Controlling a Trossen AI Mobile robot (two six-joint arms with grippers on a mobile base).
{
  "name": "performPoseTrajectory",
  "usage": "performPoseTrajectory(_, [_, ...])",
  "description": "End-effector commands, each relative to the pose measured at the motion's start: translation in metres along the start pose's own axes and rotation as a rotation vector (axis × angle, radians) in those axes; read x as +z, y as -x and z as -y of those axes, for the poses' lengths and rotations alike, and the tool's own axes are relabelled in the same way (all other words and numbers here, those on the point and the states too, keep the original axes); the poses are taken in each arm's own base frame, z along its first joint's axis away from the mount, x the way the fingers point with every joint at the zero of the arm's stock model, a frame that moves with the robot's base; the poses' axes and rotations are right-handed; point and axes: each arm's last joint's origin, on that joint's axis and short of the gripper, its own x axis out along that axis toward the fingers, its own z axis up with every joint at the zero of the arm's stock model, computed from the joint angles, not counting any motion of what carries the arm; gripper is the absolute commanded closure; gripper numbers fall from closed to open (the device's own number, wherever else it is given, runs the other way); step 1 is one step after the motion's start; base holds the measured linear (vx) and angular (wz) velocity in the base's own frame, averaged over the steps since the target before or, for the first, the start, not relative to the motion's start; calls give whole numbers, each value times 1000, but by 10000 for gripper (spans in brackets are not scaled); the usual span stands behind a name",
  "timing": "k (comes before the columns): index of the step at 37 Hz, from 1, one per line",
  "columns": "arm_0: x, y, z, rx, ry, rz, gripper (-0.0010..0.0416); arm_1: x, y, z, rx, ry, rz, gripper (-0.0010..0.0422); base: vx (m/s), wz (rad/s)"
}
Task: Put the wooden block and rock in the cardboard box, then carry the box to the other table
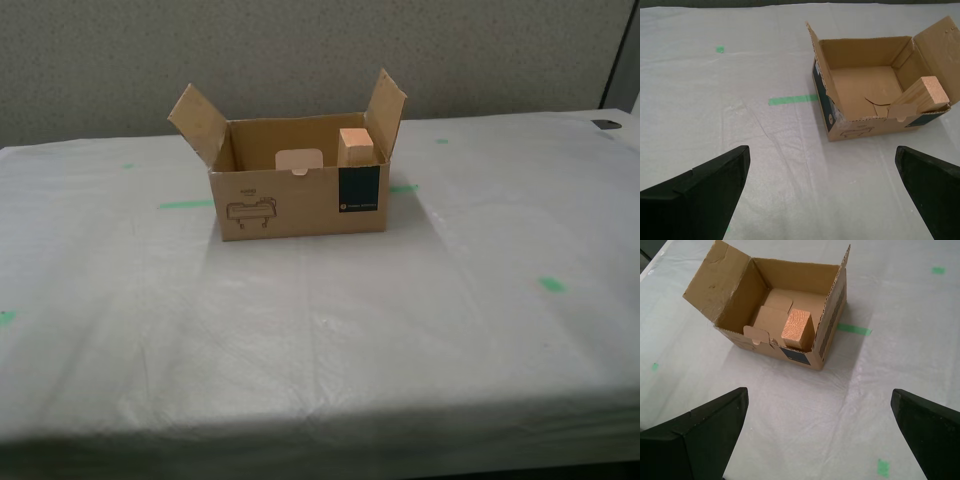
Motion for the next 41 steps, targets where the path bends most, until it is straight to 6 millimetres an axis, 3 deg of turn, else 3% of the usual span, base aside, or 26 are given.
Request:
performPoseTrajectory(1, [0, 0, 0, -3, 0, 2, 7, 0, 0, 0, 1, 2, 1, 14, 0, 0])
performPoseTrajectory(41, [0, 0, 0, -3, 0, 2, 7, 0, 0, 0, 1, 2, 1, 14, 0, 0])
